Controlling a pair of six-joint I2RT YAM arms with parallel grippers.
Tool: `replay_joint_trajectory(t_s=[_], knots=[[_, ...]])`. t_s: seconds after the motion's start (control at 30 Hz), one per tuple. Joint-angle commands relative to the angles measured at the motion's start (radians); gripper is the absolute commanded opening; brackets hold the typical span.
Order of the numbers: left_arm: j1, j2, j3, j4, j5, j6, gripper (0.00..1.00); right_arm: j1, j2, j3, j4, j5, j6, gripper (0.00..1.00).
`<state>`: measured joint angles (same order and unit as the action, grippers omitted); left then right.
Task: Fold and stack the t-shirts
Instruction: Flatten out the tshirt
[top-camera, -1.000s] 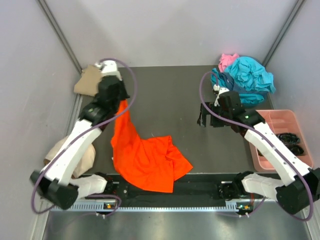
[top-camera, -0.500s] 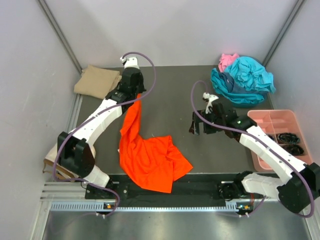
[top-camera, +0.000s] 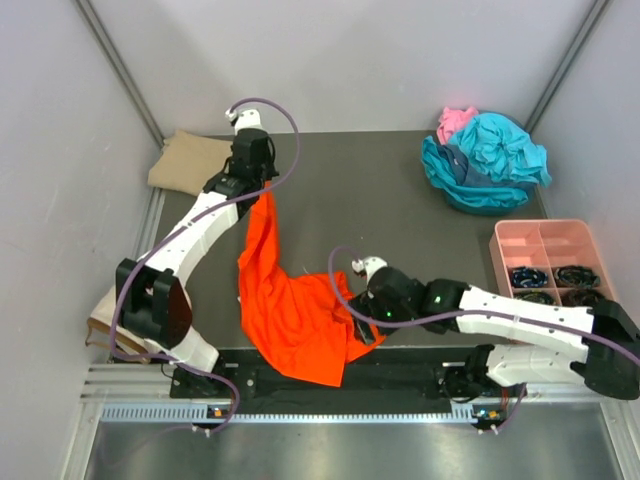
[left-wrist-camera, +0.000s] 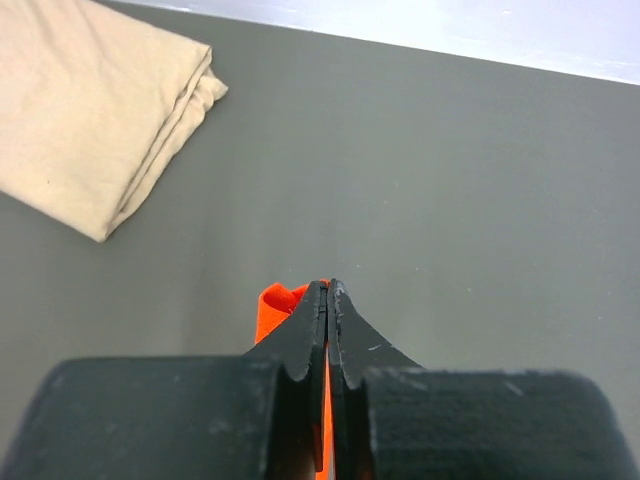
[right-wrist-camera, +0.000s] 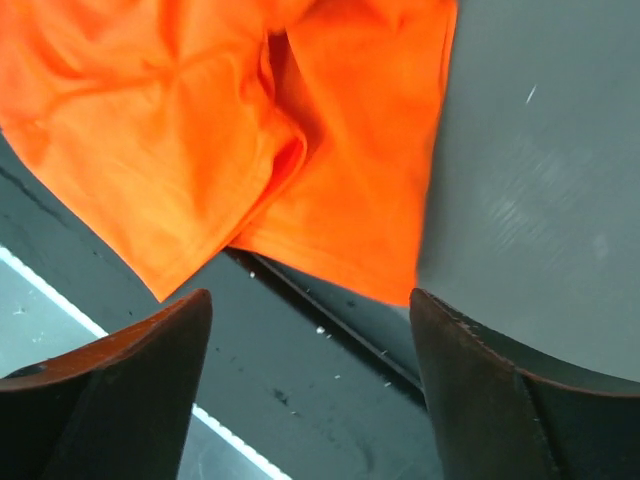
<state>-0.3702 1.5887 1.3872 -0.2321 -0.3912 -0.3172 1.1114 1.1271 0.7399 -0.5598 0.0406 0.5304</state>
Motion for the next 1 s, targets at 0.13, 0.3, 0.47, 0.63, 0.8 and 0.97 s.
replay_joint_trajectory(t_s=[0.13, 0.3, 0.47, 0.63, 0.8, 0.97], knots=[[0.001, -0.075, -0.047, 0.039, 0.006, -0.034, 0.00, 0.277, 0.124, 0.022, 0.061, 0.235, 0.290, 0.73], [0.001, -0.081, -0.056, 0.048, -0.003, -0.048, 0.00, 0.396, 0.336, 0.134, 0.041, 0.292, 0.339, 0.71], [0.001, -0.095, -0.066, 0.057, 0.005, -0.059, 0.00, 0.438, 0.450, 0.259, 0.021, 0.323, 0.332, 0.68], [0.001, -0.110, -0.079, 0.056, -0.006, -0.059, 0.00, 0.438, 0.480, 0.286, 0.003, 0.334, 0.313, 0.64], [0.002, -0.134, -0.106, 0.062, -0.011, -0.057, 0.00, 0.441, 0.510, 0.268, -0.008, 0.280, 0.322, 0.62], [0.002, -0.156, -0.135, 0.065, -0.017, -0.057, 0.00, 0.449, 0.502, 0.230, 0.004, 0.239, 0.344, 0.62]])
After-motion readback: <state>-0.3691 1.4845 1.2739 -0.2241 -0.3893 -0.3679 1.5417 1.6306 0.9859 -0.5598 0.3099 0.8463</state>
